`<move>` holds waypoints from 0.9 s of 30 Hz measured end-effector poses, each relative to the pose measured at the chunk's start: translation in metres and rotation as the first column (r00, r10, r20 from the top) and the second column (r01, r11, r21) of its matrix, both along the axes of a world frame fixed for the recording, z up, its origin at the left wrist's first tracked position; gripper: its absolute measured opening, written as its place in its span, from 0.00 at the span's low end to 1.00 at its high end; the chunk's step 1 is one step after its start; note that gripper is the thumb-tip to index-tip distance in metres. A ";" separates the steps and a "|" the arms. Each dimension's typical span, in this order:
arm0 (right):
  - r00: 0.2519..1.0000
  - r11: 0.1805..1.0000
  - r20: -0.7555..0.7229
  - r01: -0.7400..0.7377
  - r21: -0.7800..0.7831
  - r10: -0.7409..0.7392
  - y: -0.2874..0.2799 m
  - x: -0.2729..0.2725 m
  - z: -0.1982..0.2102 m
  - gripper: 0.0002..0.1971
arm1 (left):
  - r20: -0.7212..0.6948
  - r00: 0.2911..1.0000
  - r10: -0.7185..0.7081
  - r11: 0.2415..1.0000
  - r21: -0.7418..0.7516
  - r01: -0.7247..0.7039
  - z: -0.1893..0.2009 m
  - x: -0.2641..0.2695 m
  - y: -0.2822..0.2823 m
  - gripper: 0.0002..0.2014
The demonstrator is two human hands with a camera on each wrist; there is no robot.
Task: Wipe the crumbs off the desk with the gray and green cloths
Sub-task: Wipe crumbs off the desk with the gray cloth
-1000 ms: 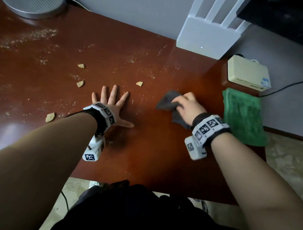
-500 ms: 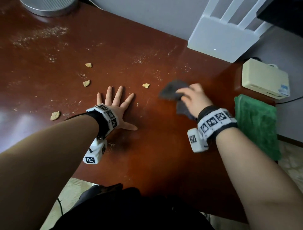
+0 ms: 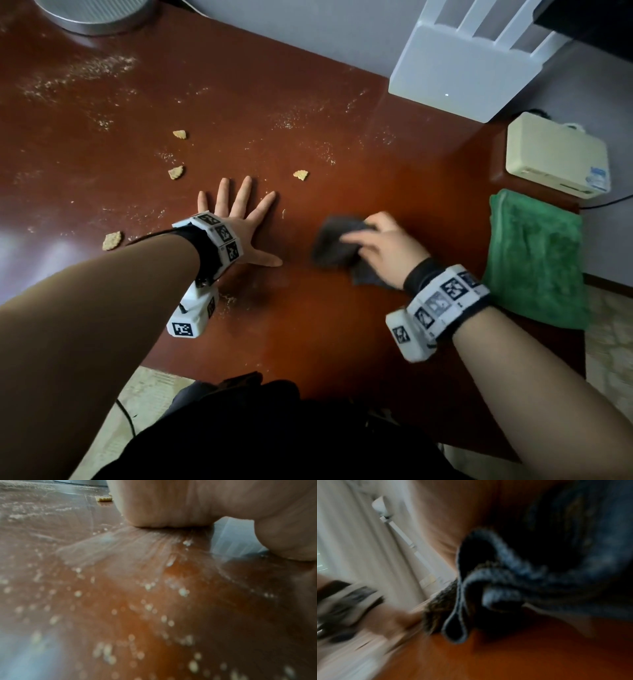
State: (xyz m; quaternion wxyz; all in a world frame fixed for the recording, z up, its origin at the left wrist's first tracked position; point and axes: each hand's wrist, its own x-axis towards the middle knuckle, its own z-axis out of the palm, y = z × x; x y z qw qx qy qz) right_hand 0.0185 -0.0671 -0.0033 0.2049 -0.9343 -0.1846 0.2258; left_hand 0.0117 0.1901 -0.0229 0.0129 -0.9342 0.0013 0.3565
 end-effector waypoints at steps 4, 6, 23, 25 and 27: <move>0.864 0.846 0.173 0.500 -0.185 -0.473 -0.013 0.014 -0.008 0.19 | 0.004 1.000 0.000 1.000 -0.009 0.000 0.002 0.000 0.000 0.57; 0.886 0.847 0.167 0.462 -0.263 -0.432 0.001 0.001 -0.012 0.19 | 0.006 1.000 0.001 1.000 -0.023 -0.001 0.003 -0.001 0.001 0.56; 0.581 0.560 0.080 0.806 -0.190 -0.810 -0.027 0.112 -0.005 0.24 | -0.024 0.998 -0.054 0.998 -0.041 0.053 0.011 0.074 0.021 0.52; 0.627 0.611 0.103 0.777 -0.153 -0.772 -0.013 0.112 -0.012 0.19 | -0.035 0.996 -0.085 0.996 -0.016 0.085 0.010 0.087 0.022 0.56; 0.764 0.754 0.175 0.644 -0.131 -0.621 0.005 0.107 -0.024 0.13 | -0.043 0.993 -0.111 0.994 0.007 0.112 0.010 0.097 0.022 0.61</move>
